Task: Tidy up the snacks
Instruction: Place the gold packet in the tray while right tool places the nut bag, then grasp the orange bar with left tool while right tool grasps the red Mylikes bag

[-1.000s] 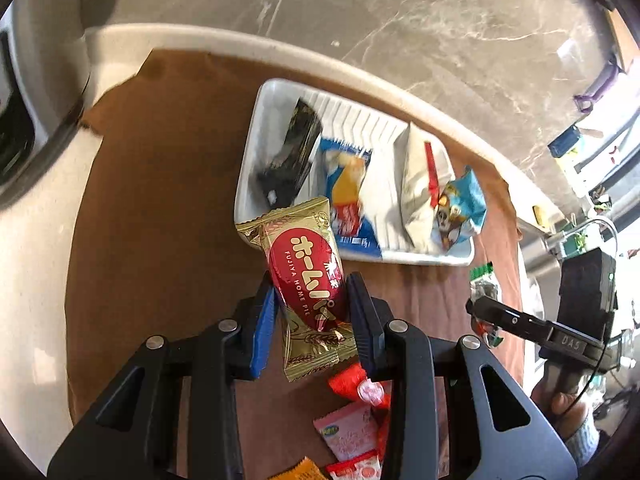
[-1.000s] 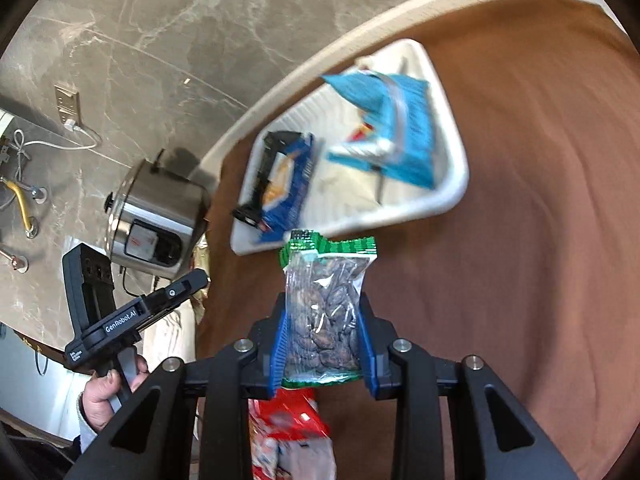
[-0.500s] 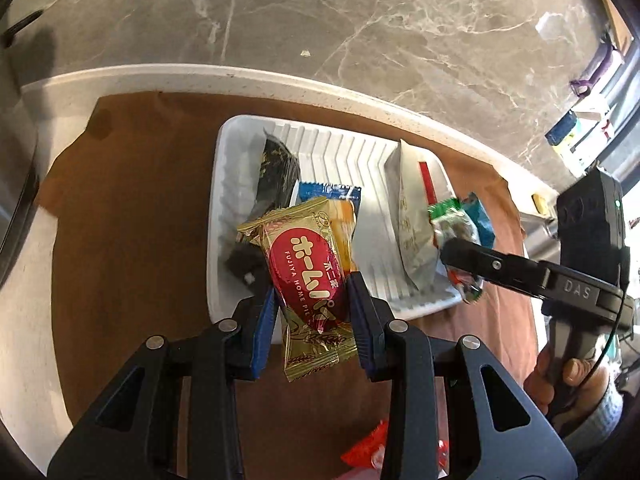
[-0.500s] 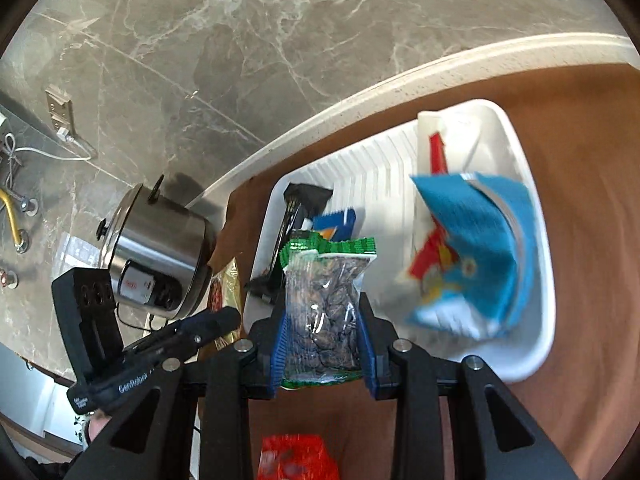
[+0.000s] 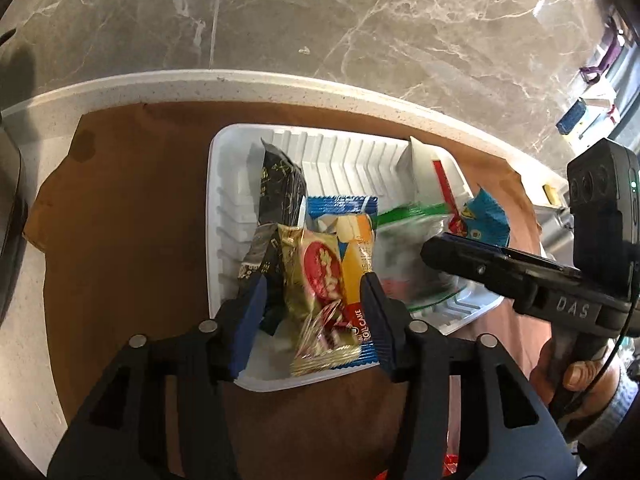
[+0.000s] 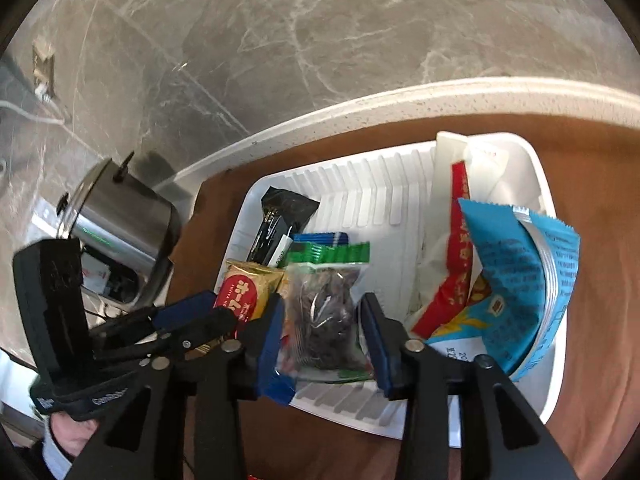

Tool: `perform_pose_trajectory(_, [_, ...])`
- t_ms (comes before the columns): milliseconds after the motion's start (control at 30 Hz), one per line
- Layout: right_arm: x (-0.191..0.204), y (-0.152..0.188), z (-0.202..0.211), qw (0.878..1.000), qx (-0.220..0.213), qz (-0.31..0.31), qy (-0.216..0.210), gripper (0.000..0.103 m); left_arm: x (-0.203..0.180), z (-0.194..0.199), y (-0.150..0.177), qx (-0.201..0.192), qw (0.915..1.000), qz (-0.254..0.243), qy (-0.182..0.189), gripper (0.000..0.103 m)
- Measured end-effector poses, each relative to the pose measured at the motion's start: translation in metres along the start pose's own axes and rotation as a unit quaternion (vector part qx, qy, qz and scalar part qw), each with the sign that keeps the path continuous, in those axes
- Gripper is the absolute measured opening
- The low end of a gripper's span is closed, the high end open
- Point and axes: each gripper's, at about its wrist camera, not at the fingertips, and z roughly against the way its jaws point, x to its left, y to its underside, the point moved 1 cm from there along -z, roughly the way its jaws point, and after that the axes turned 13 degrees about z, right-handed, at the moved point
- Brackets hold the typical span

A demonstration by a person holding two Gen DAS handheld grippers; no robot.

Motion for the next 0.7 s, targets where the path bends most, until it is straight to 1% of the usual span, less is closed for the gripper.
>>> perform_pose_trajectory(33, [0.001, 0.000, 0.001, 1.000, -0.002, 0.004, 0.003, 0.052, 0.000, 0.001, 0.000, -0.003, 1.0000, -0.001, 0.001, 0.047])
perform_pose_trajectory(133, [0.005, -0.001, 0.010, 1.000, -0.013, 0.020, 0.017, 0.054, 0.000, 0.008, -0.001, -0.015, 0.9999, 0.002, 0.006, 0.048])
perform_pose_trajectory(200, [0.008, -0.002, 0.015, 0.999, -0.019, 0.027, 0.021, 0.056, 0.003, 0.015, 0.000, -0.023, 0.9997, 0.009, 0.009, 0.051])
perform_pose_trajectory(333, [0.017, 0.002, 0.032, 0.998, -0.028, 0.045, 0.021, 0.059, 0.009, 0.032, 0.003, -0.034, 0.9989, 0.026, 0.020, 0.051])
perform_pose_trajectory(367, [0.021, 0.006, 0.036, 0.998, -0.028, 0.051, 0.023, 0.060, 0.011, 0.037, 0.005, -0.036, 0.9986, 0.031, 0.023, 0.051])
perform_pose_trajectory(433, [0.029, 0.017, 0.046, 0.997, -0.024, 0.066, 0.024, 0.065, 0.014, 0.045, 0.011, -0.037, 0.9981, 0.038, 0.030, 0.051])
perform_pose_trajectory(533, [0.040, 0.035, 0.052, 0.995, -0.012, 0.094, 0.026, 0.065, 0.019, 0.058, 0.023, -0.035, 0.9976, 0.049, 0.034, 0.052])
perform_pose_trajectory(633, [0.049, 0.057, 0.056, 0.994, 0.004, 0.112, 0.008, 0.066, 0.024, 0.068, 0.039, -0.028, 0.9977, 0.057, 0.024, 0.052])
perform_pose_trajectory(700, [0.051, 0.071, 0.054, 0.993, 0.018, 0.113, -0.021, 0.066, 0.026, 0.077, 0.055, -0.028, 0.9974, 0.065, 0.011, 0.052])
